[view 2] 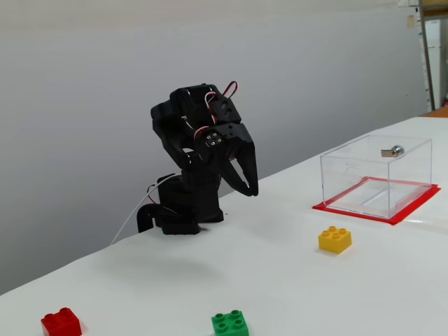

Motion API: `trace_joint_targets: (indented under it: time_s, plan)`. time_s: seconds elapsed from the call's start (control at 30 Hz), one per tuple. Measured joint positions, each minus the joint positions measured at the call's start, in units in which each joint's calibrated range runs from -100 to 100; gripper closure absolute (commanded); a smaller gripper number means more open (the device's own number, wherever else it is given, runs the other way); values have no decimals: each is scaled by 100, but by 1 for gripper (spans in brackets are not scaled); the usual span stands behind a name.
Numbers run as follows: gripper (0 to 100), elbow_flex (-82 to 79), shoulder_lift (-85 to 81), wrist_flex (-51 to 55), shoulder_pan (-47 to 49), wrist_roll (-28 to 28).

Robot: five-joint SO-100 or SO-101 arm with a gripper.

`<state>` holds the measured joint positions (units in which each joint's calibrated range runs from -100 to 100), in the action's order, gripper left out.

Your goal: Pick the red lego brick and place it into the transparent box

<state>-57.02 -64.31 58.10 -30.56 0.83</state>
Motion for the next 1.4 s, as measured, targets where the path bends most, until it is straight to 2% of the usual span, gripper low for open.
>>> trace_joint_targets:
  time_s: [0.3, 0.53, 0.73, 0.9, 1.17, 1.4]
  plan:
    - [99, 1668, 1252, 0, -1186, 24]
    - [99, 2710, 2478, 0, -2158, 391]
    - [99, 3628, 3501, 737, -2799, 596]
    - [99, 4307, 4372, 1414, -3194, 596]
    - [98, 5746, 5852, 1440, -4252, 591]
    - [99, 7017, 7230, 1508, -5310, 230]
